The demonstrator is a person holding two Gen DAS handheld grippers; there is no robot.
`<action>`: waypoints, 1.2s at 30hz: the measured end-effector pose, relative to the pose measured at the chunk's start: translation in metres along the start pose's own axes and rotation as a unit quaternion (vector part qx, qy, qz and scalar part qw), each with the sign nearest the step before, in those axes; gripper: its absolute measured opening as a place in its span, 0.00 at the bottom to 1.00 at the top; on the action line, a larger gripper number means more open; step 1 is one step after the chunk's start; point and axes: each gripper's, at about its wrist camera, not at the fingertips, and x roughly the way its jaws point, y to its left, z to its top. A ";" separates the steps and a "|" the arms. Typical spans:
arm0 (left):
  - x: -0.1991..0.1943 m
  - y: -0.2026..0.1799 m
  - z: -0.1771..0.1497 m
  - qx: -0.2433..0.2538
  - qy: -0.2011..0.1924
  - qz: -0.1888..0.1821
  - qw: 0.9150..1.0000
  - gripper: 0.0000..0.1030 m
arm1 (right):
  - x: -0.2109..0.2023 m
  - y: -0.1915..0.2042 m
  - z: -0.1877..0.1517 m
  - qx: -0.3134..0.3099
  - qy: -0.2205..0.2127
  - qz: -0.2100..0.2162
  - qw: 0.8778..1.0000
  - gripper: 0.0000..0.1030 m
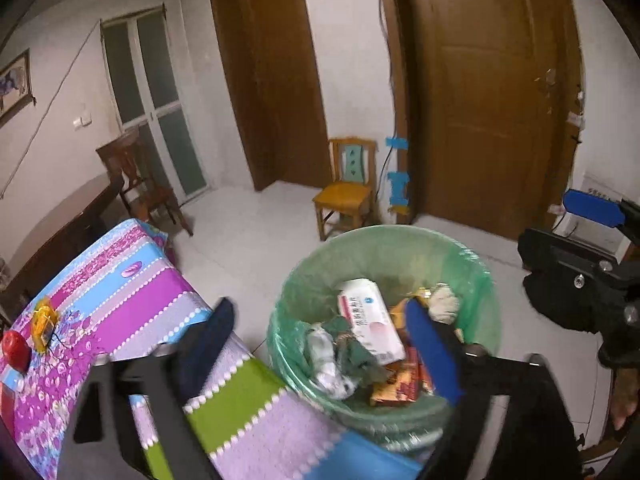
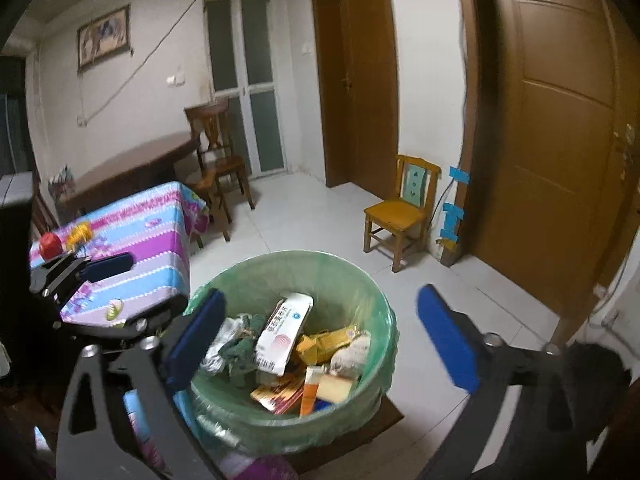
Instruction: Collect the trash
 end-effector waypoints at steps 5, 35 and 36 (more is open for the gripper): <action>-0.042 -0.012 -0.029 0.017 -0.036 -0.026 0.999 0.95 | -0.039 -0.005 -0.025 0.051 -0.040 -0.024 0.998 0.95; -0.126 0.004 -0.078 -0.060 -0.061 -0.052 0.995 0.95 | -0.097 0.029 -0.078 -0.011 -0.063 -0.078 0.995 0.95; -0.126 0.003 -0.078 -0.057 -0.062 -0.056 0.995 0.95 | -0.097 0.030 -0.078 -0.012 -0.062 -0.081 0.995 0.95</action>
